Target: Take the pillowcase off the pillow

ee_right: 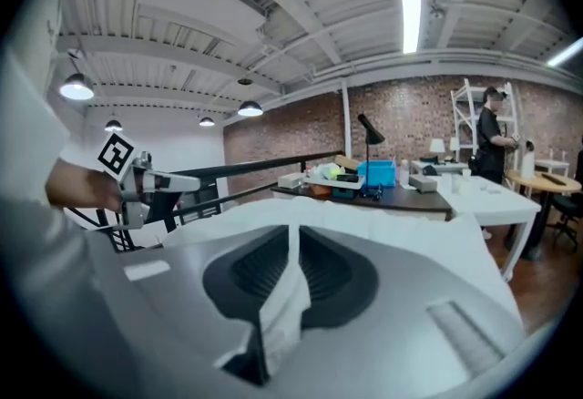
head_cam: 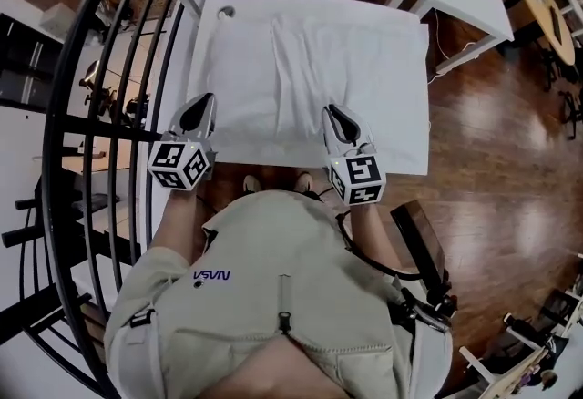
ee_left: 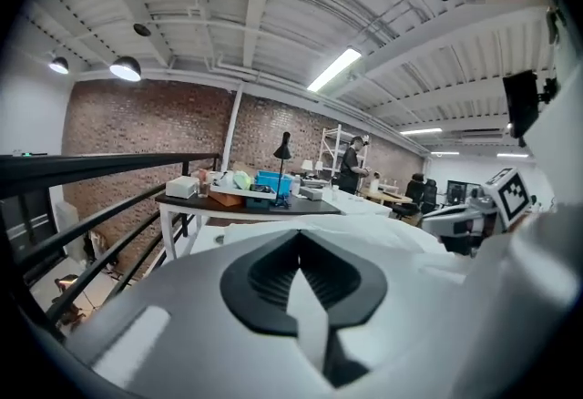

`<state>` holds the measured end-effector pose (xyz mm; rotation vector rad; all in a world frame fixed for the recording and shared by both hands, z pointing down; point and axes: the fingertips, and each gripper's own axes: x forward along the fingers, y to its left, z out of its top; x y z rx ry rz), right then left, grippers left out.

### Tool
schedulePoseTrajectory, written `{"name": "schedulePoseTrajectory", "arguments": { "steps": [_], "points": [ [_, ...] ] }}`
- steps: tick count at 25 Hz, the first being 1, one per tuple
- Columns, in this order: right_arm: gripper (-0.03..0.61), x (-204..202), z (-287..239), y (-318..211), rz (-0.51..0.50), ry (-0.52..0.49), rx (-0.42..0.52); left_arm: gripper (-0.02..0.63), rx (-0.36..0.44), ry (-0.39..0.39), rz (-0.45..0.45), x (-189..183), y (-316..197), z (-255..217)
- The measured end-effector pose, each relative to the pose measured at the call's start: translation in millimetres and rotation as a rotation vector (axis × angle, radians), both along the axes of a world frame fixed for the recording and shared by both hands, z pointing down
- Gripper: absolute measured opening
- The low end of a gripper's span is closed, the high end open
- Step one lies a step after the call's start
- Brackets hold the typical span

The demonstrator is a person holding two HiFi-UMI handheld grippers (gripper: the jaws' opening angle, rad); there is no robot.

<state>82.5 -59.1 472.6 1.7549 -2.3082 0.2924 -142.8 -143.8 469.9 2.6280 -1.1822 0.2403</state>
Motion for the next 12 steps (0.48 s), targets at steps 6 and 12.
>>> {"name": "schedulePoseTrajectory", "arguments": {
  "steps": [6, 12],
  "points": [
    [0.034, 17.7, 11.2, -3.7, -0.033, -0.008, -0.020, 0.103, 0.003, -0.008, 0.006, 45.4, -28.3, -6.6],
    [0.031, 11.6, 7.6, -10.8, 0.014, 0.004, -0.023, 0.161, -0.008, -0.030, 0.071, 67.3, -77.7, -3.0]
  ]
}}
